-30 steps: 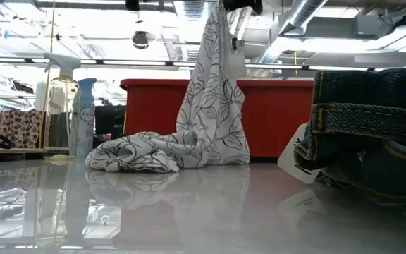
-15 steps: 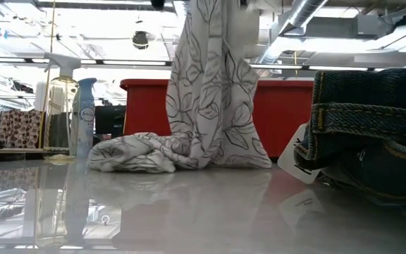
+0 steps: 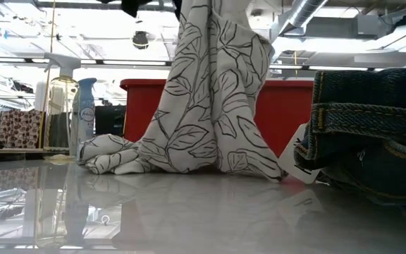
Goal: Fold Laundry from Bin
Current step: Fold the white from the red laundry bin
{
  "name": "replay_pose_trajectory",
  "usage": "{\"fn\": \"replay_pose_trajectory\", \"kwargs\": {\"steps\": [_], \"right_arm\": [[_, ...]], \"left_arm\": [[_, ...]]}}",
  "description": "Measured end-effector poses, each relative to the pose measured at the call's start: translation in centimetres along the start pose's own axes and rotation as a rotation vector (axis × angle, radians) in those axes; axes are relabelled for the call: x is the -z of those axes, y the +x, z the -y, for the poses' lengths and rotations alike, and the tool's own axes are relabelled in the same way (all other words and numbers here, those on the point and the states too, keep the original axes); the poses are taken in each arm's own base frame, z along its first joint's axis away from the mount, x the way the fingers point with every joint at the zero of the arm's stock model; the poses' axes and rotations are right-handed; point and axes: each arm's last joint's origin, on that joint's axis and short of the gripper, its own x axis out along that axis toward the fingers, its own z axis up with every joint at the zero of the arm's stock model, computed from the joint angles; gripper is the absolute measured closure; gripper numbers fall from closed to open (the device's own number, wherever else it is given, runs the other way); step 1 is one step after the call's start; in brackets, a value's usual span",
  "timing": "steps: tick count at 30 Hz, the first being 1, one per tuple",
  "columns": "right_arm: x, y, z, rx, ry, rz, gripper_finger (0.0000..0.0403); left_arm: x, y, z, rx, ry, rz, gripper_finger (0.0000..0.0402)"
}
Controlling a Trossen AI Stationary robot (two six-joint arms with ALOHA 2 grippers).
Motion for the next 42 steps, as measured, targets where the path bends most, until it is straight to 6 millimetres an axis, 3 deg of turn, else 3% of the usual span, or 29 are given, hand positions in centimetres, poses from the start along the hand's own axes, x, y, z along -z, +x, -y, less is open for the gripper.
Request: {"fn": "replay_pose_trajectory", "kwargs": {"steps": [13, 17, 22, 30, 38, 42], "right_arm": [[-0.1, 0.0, 0.5, 0.021, 0.004, 0.024, 0.0382], [-0.1, 0.0, 0.6, 0.025, 0.005, 0.025, 0.0382], [-0.2, 0.0, 0.8, 0.021, 0.017, 0.044, 0.0380], [0.4, -1.3, 2.1, 0.166, 0.101, -0.023, 0.0316], [1.4, -5.4, 3.5, 0.297, 0.254, -0.080, 0.0239], [2.1, -5.7, 3.6, 0.292, 0.286, -0.135, 0.0200]], "left_arm": [[0.5, 2.2, 1.5, 0.090, 0.176, 0.014, 0.0234], [0.6, 2.5, 1.7, 0.062, 0.168, 0.029, 0.0282], [0.5, 2.4, 1.5, 0.031, 0.156, 0.048, 0.0377], [-0.9, -0.1, 1.8, -0.022, 0.053, 0.106, 0.0400], [-2.3, -3.5, 5.3, -0.053, 0.099, 0.178, 0.0401], [-2.5, -4.8, 7.8, -0.043, 0.129, 0.210, 0.0401]]}}
